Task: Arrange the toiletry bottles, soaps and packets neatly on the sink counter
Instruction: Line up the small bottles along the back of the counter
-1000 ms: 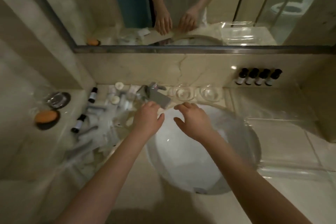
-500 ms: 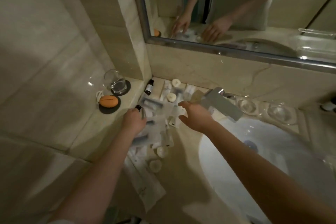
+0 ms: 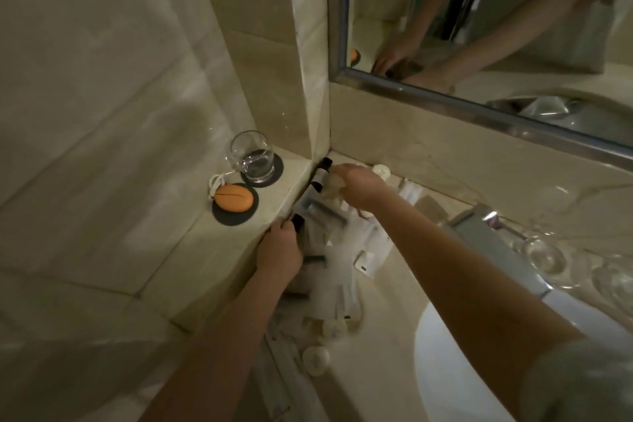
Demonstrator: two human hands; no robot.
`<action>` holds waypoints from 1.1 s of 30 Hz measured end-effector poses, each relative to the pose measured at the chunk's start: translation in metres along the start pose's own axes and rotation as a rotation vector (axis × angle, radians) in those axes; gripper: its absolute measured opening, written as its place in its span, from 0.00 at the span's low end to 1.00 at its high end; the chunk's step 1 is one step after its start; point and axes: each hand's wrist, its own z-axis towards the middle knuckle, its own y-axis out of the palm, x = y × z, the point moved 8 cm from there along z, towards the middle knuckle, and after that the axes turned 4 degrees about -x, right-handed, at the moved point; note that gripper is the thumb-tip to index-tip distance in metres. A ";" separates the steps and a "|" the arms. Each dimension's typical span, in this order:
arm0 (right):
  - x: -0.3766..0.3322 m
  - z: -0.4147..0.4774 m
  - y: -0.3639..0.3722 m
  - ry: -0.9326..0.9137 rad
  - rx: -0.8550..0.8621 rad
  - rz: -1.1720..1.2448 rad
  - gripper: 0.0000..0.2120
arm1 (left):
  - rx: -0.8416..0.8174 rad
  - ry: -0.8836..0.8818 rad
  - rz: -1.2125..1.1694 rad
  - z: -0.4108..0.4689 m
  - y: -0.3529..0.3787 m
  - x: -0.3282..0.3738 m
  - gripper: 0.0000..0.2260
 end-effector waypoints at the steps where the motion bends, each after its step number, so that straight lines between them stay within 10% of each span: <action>1: -0.003 0.010 0.001 -0.026 -0.014 -0.055 0.29 | -0.015 -0.004 -0.001 0.003 0.002 -0.002 0.16; 14: 0.002 0.051 0.018 -0.072 -0.083 -0.424 0.21 | 0.010 -0.061 0.031 0.028 0.009 0.006 0.12; 33: 0.023 -0.121 -0.020 -0.029 0.273 0.457 0.18 | 0.059 0.091 -0.444 -0.040 -0.037 0.064 0.15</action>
